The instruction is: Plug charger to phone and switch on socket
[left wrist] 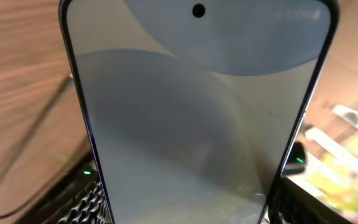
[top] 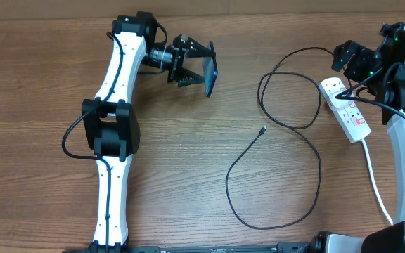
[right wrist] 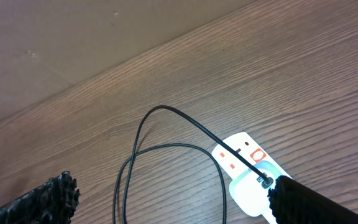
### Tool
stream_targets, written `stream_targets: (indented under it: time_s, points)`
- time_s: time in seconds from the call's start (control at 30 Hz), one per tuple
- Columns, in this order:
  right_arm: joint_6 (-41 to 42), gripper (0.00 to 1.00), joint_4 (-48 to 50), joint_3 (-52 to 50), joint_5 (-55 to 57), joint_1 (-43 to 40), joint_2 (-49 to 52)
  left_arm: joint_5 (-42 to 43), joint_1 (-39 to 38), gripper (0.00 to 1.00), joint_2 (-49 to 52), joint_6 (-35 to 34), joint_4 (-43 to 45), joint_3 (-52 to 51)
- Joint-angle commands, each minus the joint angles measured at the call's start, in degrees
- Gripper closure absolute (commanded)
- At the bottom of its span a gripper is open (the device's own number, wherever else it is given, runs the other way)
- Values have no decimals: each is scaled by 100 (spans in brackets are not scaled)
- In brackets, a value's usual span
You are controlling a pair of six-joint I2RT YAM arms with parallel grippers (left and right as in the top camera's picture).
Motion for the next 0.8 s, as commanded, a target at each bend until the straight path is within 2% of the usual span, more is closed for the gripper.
stream_targets:
  time_s: [0.0, 0.33, 0.77]
  points:
    - [44, 0, 22, 146, 55, -11, -11, 966, -4, 33, 59, 0, -15, 210]
    - [44, 0, 20, 149, 55, -11, -11, 1174, 2, 33, 59, -579, 13, 210]
    - [129, 0, 22, 146, -114, -9, -11, 1178, 195, 30, 59, -946, 11, 210]
